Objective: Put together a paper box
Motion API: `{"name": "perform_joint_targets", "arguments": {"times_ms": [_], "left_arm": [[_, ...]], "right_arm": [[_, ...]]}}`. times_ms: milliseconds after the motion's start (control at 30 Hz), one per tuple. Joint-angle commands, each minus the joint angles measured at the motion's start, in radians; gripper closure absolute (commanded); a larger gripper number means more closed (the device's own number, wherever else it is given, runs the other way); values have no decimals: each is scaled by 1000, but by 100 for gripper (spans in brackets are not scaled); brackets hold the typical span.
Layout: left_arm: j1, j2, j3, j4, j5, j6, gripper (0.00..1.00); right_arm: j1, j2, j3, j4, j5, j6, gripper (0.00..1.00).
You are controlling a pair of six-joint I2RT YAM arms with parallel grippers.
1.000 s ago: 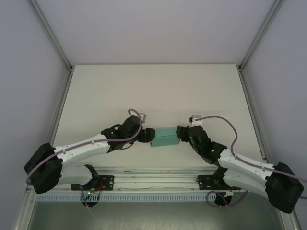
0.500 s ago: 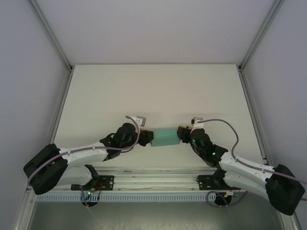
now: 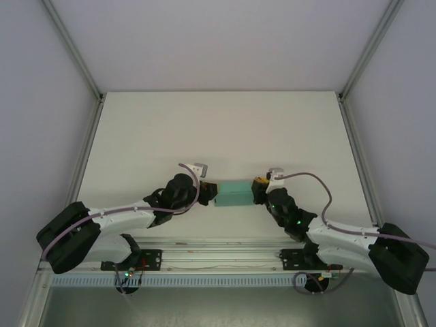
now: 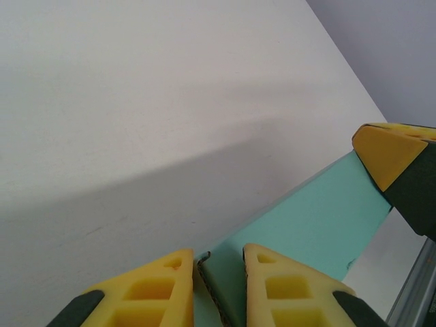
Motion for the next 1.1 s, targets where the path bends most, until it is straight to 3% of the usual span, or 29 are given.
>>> {"name": "perform_joint_targets", "arguments": {"times_ms": [0, 267, 400, 467, 567, 733, 900, 1000, 1067], "left_arm": [[-11, 68, -50, -245, 19, 18, 82], [-11, 64, -34, -251, 34, 12, 89], [-10, 40, 7, -285, 31, 16, 88], [-11, 29, 44, -319, 8, 17, 64], [-11, 21, 137, -414, -56, 32, 60], [-10, 0, 307, -567, -169, 68, 0], [14, -41, 438, -693, -289, 80, 0], [58, -70, 462, -726, -328, 75, 0], [90, -87, 460, -731, -335, 73, 0]], "right_arm": [[32, 70, -32, -200, -76, -50, 87], [32, 14, -40, -221, -72, -53, 94], [32, -32, -11, -277, -65, -51, 90], [33, -60, 26, -327, -52, -43, 84], [32, -103, 90, -398, -6, -26, 75], [29, -170, 229, -510, 39, -45, 49], [24, -204, 329, -574, -20, -147, 23], [18, -201, 380, -636, -159, -276, 2], [16, -183, 422, -689, -243, -359, 0]]}}
